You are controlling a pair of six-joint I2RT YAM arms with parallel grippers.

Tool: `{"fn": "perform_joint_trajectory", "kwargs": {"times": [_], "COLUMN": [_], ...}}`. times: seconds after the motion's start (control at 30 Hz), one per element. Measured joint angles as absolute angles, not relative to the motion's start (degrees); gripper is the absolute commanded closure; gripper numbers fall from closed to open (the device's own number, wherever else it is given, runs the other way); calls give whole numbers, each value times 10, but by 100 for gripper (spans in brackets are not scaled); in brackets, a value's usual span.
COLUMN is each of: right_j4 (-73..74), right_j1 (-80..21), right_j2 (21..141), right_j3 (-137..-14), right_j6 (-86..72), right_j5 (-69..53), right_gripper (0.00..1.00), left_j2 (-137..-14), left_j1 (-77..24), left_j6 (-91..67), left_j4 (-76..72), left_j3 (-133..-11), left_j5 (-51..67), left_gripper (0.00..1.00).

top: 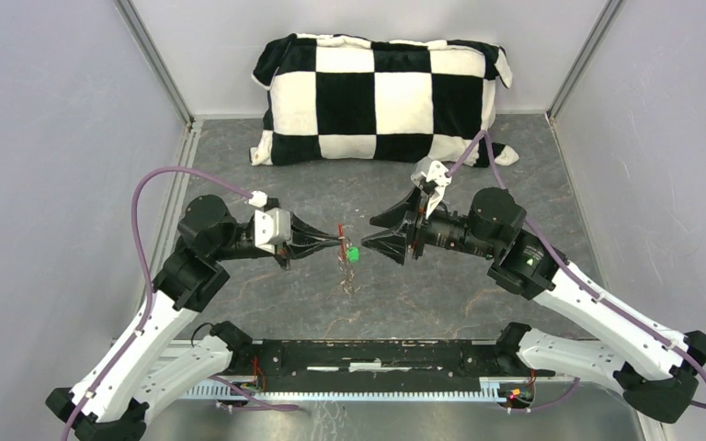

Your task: Put the keys on the keyring

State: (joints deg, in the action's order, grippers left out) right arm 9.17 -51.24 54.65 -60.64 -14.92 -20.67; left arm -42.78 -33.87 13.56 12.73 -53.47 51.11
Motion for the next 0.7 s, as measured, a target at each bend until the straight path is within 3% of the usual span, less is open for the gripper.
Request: {"fn": "perform_joint_trajectory", "kwargs": {"times": [0.3,0.7], "right_j4": [-55,-254], "right_j1": [-486,-453], "right_j2": [541,547], "right_j3": [-530,-459], "right_j6": [-278,-446], "right_j5": [-275,-332], "right_gripper": [40,47], "left_j2": [-452,-452], "left_j1": [-339,-339], "left_j6": [55,36], "left_j4": [-1,-49], "left_j3": [-530,-530], "left_j5": [516,531], "left_gripper": [98,98]}}
